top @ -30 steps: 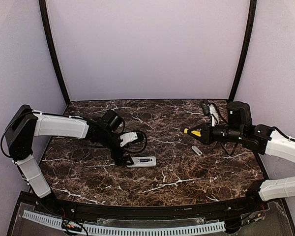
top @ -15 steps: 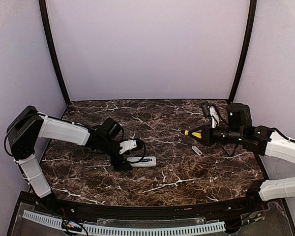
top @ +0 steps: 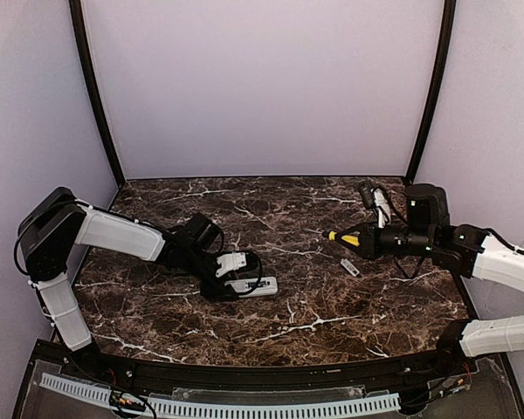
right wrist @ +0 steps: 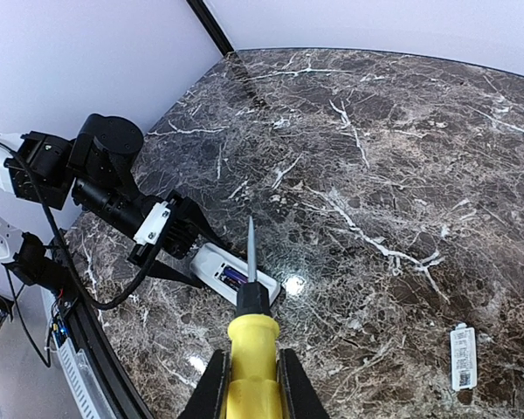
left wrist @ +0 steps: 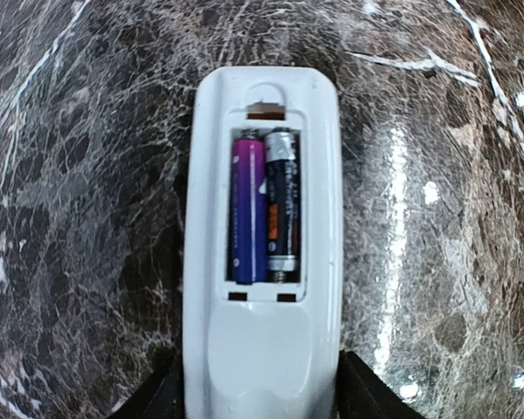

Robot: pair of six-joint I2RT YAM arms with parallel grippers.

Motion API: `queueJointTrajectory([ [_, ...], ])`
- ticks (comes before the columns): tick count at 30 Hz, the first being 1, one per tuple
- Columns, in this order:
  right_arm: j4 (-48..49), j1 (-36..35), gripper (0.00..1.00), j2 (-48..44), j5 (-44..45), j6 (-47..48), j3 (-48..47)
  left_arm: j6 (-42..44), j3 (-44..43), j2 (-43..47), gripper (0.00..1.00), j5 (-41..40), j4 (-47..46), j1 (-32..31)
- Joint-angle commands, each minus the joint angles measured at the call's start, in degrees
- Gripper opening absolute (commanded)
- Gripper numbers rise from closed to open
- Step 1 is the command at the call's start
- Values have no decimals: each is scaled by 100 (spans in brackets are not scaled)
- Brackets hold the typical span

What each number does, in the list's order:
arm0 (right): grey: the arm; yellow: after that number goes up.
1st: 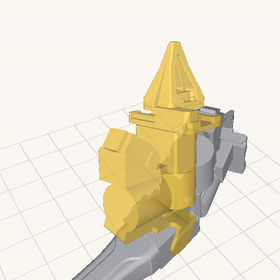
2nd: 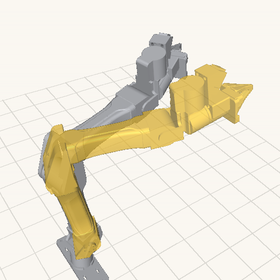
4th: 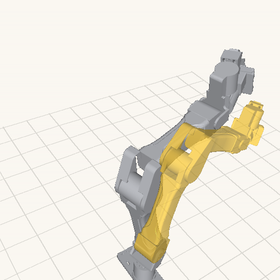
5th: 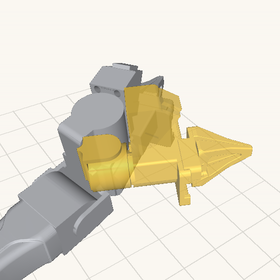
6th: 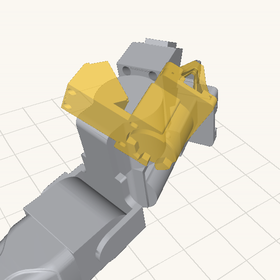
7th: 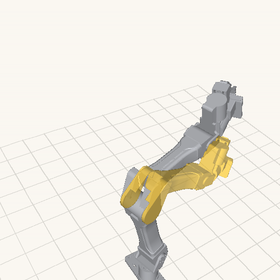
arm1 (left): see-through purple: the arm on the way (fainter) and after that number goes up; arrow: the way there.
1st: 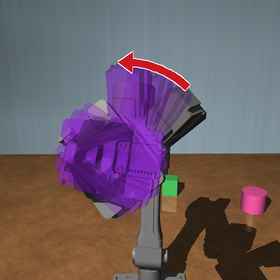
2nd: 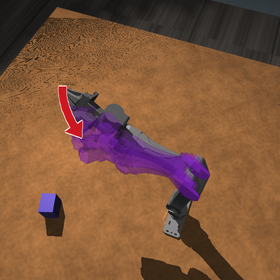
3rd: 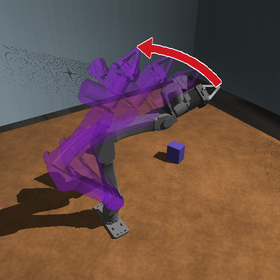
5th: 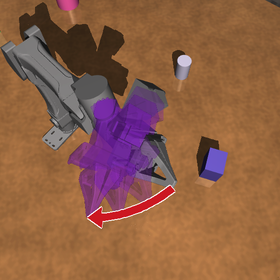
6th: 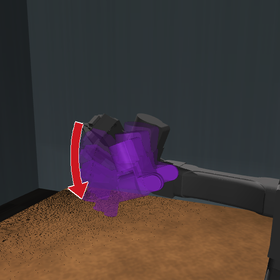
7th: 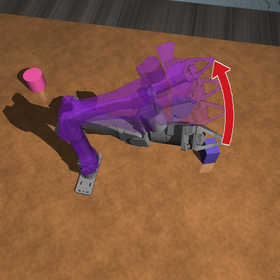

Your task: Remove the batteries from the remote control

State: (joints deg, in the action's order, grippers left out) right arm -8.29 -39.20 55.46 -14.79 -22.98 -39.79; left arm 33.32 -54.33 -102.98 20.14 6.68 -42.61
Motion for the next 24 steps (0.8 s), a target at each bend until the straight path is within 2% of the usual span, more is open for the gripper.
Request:
queueJointTrajectory([
  [1, 68, 63, 0, -99, -59, -12, 73, 119, 56, -33, 55, -5, 63, -43],
  [4, 55, 63, 0, -127, -70, -28, 85, 103, 15, -14, 42, -18, 103, -92],
  [7, 8, 64, 0, -161, -48, -47, 87, 69, -28, 133, 34, -70, 112, -144],
  [11, -85, 64, 0, -197, -4, -97, 62, 5, -32, 398, 19, -218, 80, -238],
  [19, -182, 63, 0, -62, -18, -176, -168, -54, -142, 962, 4, -759, 39, -332],
  [24, -262, 63, 0, 146, -62, -167, -407, 38, -112, 1424, 1, -1135, 42, -344],
])
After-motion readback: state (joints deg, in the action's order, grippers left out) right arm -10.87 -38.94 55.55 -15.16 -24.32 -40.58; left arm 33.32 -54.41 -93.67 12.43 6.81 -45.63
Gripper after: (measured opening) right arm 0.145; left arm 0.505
